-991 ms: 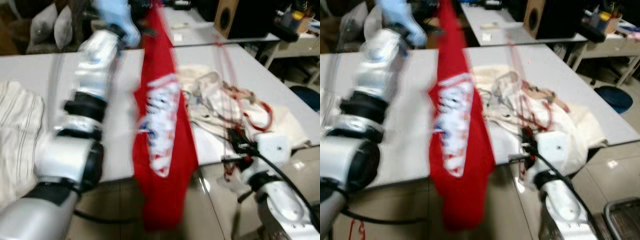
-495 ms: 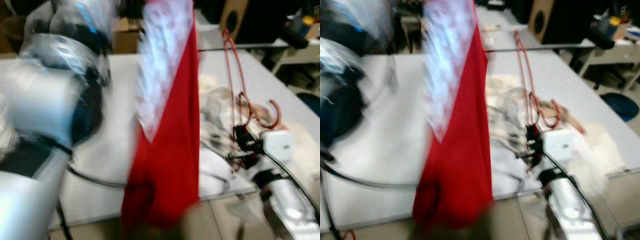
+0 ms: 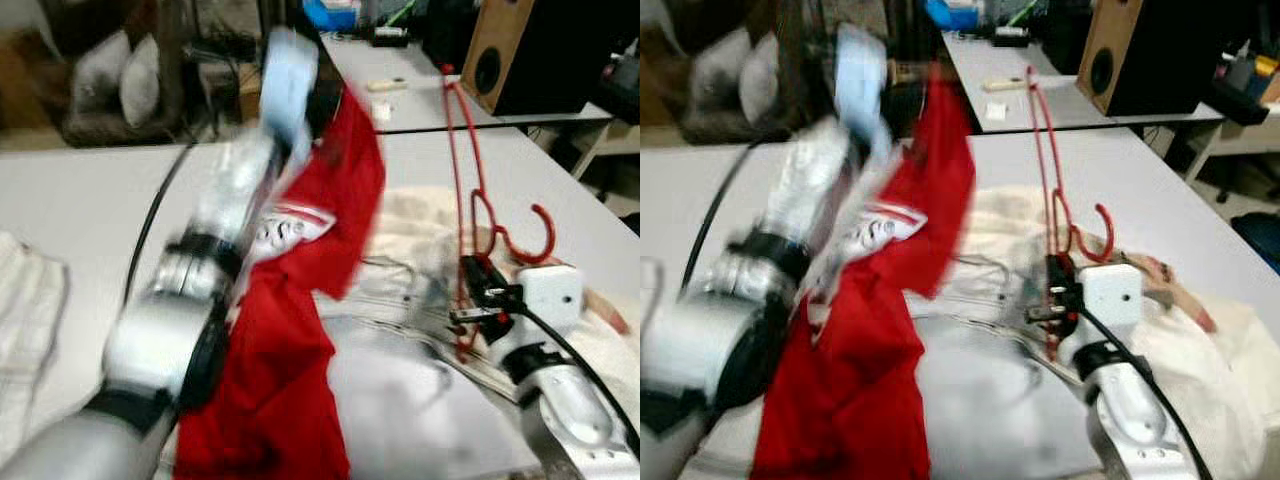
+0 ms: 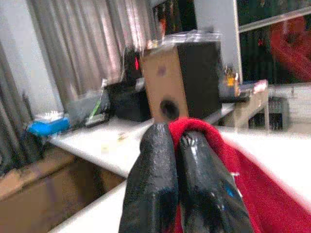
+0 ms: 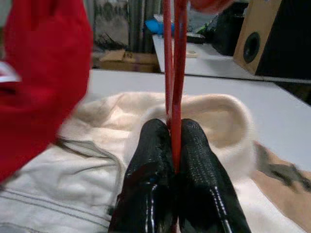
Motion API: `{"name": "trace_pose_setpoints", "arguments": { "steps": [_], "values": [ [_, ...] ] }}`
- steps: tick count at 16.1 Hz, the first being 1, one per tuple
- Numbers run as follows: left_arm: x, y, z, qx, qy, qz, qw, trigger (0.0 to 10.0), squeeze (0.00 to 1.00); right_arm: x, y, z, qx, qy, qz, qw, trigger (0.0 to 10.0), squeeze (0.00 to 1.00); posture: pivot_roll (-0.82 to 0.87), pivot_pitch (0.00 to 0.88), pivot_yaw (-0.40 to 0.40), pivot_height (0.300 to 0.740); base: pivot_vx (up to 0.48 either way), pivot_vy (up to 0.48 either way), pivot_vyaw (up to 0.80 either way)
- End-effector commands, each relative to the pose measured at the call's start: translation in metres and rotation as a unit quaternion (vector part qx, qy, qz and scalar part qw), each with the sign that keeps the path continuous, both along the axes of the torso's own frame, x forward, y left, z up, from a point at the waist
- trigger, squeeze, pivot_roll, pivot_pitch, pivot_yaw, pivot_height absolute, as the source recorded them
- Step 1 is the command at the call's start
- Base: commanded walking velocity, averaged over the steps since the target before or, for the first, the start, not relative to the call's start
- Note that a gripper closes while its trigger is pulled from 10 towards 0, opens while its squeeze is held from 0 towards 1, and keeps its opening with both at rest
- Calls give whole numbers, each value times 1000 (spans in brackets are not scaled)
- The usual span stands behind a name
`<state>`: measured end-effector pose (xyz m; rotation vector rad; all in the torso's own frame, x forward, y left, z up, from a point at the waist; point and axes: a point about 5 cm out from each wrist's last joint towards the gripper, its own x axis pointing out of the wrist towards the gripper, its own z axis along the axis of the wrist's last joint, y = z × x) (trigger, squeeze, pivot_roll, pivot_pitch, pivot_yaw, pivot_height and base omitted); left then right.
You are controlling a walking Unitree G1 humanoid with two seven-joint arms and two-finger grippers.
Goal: Hang hanger
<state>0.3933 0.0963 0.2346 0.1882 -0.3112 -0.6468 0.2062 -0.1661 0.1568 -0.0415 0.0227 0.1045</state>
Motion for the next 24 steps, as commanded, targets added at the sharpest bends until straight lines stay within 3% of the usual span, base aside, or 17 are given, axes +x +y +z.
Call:
{"name": "trace_pose_setpoints", "arguments": {
  "steps": [1,4,6,8,9,10,11,12,13,16,19,22,23,24],
  "values": [
    [-10,2,6,18,-19,-25,999,10000,0,-1,0,4,0,-10,4,1000,10000,0,-56,31,7,740,0,0,0],
    [-41,20,0,-3,-11,-52,999,10000,0,0,2,3,2,-8,12,1000,10000,0,-40,24,-1,740,0,0,0],
    [-56,24,-3,7,0,-82,997,10000,0,1,2,2,3,-8,14,1000,10000,0,-31,20,-7,740,0,0,0],
    [-87,20,-6,16,33,-164,986,10000,0,3,3,1,4,-8,18,1000,10000,0,-27,11,-8,740,0,0,0],
    [-94,17,-6,18,40,-184,982,10000,0,3,3,1,3,-9,18,1000,10000,0,-25,10,-8,740,0,0,0],
    [-109,14,-12,45,66,-222,972,10000,0,4,2,1,4,-9,18,1000,10000,0,-24,10,-8,740,0,0,0],
    [-117,13,-23,77,96,-231,965,10000,298,4,2,1,5,-10,18,1000,10000,0,-21,9,-8,740,0,0,0],
    [-119,13,-29,95,109,-229,963,10000,1000,5,2,1,5,-10,18,1000,10000,0,-20,10,-7,740,0,0,0],
    [-125,11,-34,114,120,-244,956,10000,1000,5,2,0,5,-10,18,1000,10000,0,-18,9,-6,740,0,0,0],
    [-145,17,-51,222,160,-283,919,10000,1000,6,2,0,6,-10,16,1000,10000,0,-18,5,-3,740,0,0,0],
    [-146,23,-44,214,173,-288,917,10000,1000,7,0,0,5,-13,13,1000,10000,0,-18,2,-3,740,0,0,0],
    [-159,47,-37,212,211,-300,906,10000,1000,9,-3,4,3,-20,16,1000,10000,0,-20,0,-1,740,0,0,0],
    [-161,50,-36,215,216,-300,904,10000,1000,9,-4,4,2,-21,18,1000,10000,0,-21,0,-2,740,0,0,0],
    [-165,66,-29,190,234,-292,908,10000,1000,10,-6,6,2,-24,28,999,10000,0,-17,0,-12,740,0,0,0]
  ]
}}
